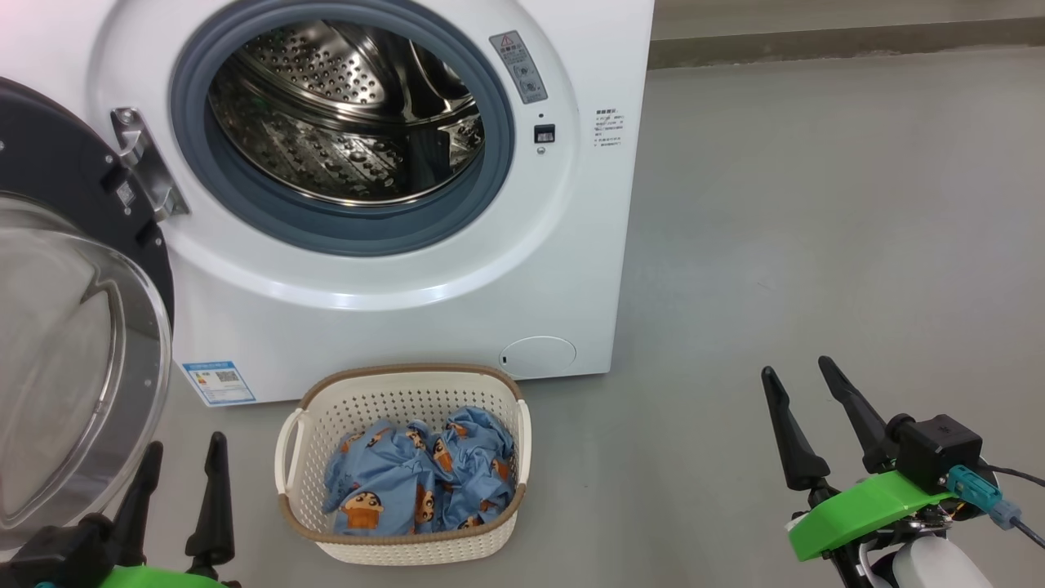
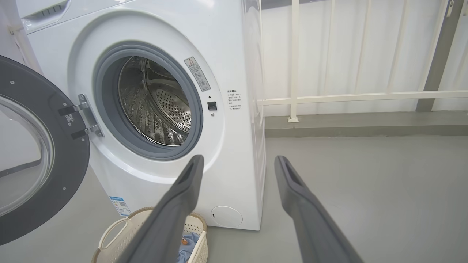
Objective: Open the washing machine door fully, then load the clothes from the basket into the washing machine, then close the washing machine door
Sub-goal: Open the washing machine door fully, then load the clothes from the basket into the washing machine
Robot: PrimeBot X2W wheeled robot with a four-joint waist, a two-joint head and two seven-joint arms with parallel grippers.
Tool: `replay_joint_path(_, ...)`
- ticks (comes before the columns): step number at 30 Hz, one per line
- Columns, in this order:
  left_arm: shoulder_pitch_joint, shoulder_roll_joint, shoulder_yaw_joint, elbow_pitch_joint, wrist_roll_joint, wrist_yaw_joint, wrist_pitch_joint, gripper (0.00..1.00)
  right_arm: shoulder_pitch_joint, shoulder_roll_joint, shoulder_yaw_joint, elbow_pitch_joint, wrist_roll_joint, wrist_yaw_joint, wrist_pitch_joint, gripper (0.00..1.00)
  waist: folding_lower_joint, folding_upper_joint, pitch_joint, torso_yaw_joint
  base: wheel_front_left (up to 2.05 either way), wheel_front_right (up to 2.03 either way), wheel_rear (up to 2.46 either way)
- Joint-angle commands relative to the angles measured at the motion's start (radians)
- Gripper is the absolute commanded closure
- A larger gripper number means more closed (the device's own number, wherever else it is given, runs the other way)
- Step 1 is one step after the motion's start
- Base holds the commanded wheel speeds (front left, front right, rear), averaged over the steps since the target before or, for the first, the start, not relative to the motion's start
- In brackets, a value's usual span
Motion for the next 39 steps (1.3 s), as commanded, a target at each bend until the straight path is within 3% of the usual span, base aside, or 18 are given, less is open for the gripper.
replay_joint_path(1,-0.027,0.032,0.039,-0.029,0.007,-0.002,-0.011,0.00,-0.029,-0.003,0.015,-0.028,-0.014,0.005,-0.012,0.00,0.0000,0.0000,0.000,0.000,0.00,0.00,0.00)
replay_joint_path(29,-0.025,0.030,0.032,-0.027,0.011,-0.002,-0.013,0.00,-0.027,-0.001,0.014,-0.030,-0.014,0.005,-0.012,0.00,0.0000,0.0000,0.006,0.000,0.00,0.00,0.00)
replay_joint_path(39,-0.027,0.032,0.030,-0.023,0.004,-0.004,-0.013,0.00,-0.026,0.001,0.015,-0.027,-0.015,0.005,-0.012,0.00,0.0000,0.0000,0.006,0.001,0.81,-0.81,0.00)
